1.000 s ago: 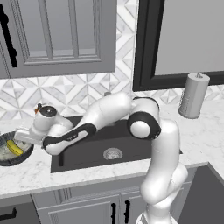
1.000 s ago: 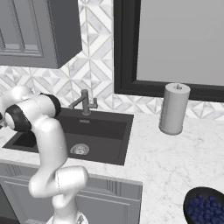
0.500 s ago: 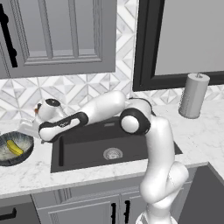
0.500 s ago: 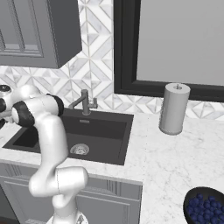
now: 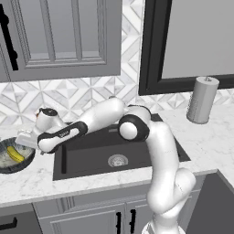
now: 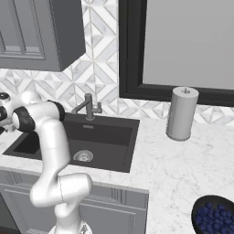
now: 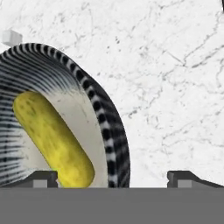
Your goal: Pick the cucumber from the sink and place it in the bowl. Then pick the bowl and place it in the microwave. Then close the microwave door and press the start button.
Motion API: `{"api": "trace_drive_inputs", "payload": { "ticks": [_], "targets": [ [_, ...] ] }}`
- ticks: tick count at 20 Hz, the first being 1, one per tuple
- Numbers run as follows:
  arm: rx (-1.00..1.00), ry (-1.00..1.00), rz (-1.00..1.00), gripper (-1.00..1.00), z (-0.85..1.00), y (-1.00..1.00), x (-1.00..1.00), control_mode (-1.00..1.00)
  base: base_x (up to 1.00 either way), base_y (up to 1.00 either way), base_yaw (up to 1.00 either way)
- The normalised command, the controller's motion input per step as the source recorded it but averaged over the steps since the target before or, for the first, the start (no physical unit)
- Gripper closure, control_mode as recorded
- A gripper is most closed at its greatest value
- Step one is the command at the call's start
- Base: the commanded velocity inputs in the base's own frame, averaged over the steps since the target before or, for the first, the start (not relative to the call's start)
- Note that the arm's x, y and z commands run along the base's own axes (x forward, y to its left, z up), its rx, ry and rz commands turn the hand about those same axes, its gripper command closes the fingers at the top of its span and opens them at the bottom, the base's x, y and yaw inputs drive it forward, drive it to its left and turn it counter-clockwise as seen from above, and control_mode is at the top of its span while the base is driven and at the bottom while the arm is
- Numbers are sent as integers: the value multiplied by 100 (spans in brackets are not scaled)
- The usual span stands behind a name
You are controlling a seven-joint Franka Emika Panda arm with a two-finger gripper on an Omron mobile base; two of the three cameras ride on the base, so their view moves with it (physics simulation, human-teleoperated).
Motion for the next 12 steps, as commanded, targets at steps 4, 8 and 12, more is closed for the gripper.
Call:
{"api": "trace_drive_inputs", "payload": {
  "ticks": [4, 8, 12],
  "targets": [
    [-1, -2, 0, 100, -30, 1, -2, -100, 0, 0, 0],
    [1, -8, 0, 100, 0, -5, -13, -100, 0, 0, 0],
    [6, -14, 0, 100, 12, -38, -47, -100, 0, 0, 0]
  ]
}}
